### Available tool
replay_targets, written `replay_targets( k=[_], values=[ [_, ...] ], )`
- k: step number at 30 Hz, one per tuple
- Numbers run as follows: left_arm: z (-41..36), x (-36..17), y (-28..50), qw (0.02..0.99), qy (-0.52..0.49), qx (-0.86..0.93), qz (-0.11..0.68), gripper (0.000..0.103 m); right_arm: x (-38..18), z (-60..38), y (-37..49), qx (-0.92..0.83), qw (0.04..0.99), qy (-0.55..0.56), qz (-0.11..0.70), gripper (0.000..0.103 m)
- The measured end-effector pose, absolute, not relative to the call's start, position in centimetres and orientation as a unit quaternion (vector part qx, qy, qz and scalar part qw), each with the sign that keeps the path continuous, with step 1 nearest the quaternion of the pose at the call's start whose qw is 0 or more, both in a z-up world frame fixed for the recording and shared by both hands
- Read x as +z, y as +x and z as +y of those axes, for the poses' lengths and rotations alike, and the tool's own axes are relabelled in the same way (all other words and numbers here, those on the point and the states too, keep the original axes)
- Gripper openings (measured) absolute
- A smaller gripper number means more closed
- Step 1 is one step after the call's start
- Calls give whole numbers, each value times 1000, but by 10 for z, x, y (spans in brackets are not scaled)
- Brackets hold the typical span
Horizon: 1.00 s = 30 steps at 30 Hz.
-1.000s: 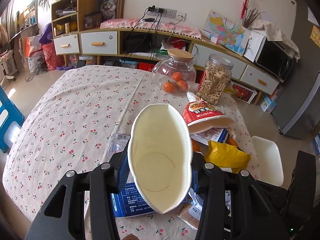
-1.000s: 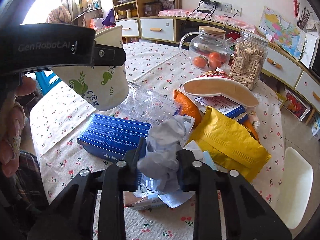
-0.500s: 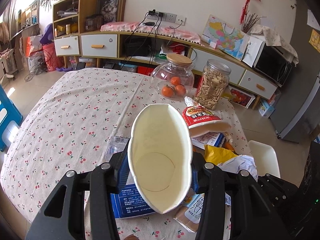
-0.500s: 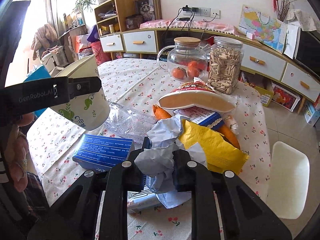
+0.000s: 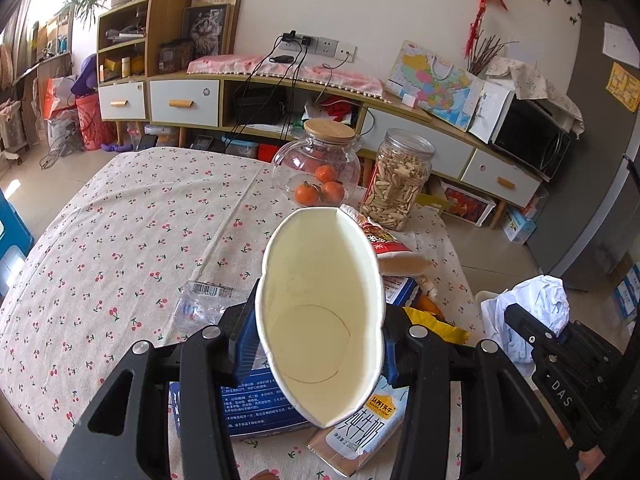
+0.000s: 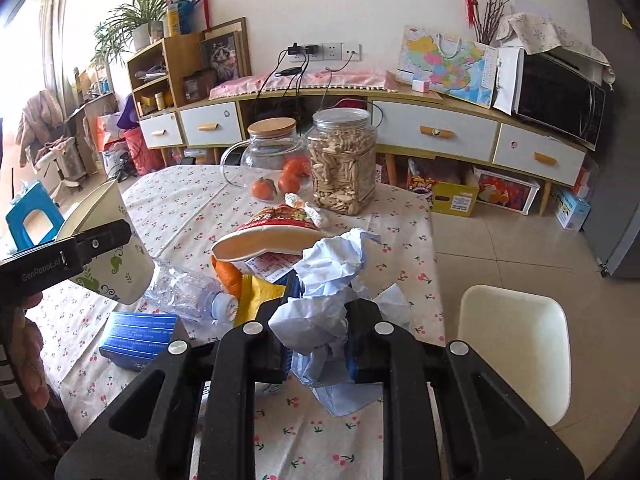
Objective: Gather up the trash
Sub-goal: 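Carry the paper over the white bin and open the right gripper while left carries cup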
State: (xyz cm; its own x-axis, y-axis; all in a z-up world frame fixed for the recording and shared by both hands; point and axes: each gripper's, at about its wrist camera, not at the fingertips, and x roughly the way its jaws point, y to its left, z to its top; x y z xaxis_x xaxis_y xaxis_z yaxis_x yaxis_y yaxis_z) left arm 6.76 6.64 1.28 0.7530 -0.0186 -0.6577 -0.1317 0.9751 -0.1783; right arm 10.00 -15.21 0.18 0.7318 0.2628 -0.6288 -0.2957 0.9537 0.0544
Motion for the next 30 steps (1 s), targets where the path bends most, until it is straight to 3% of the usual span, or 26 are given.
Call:
replay_targets(
  k=[10,24,26,27,28,30],
  values=[
    [25,26,69,936,-90,5,339,47,9,-244,113,35,946,7,322,19],
    [-81,24,99,933,-49,-56,352,47,-24,-360,138,-123,917,67,373,21],
    [-98,18,106,929,-48,-68,360,47,-30,-368,141,-123,909,80,389,40],
    [-107,15,110,927,-47,-75,364,47,-31,-372,141,-129,907,87,392,58],
    [-116,13,114,926,-47,-81,366,47,-30,-377,137,-141,906,93,387,65],
    [-135,10,122,923,-48,-96,370,47,-24,-390,132,-163,907,104,374,70]
  ],
)
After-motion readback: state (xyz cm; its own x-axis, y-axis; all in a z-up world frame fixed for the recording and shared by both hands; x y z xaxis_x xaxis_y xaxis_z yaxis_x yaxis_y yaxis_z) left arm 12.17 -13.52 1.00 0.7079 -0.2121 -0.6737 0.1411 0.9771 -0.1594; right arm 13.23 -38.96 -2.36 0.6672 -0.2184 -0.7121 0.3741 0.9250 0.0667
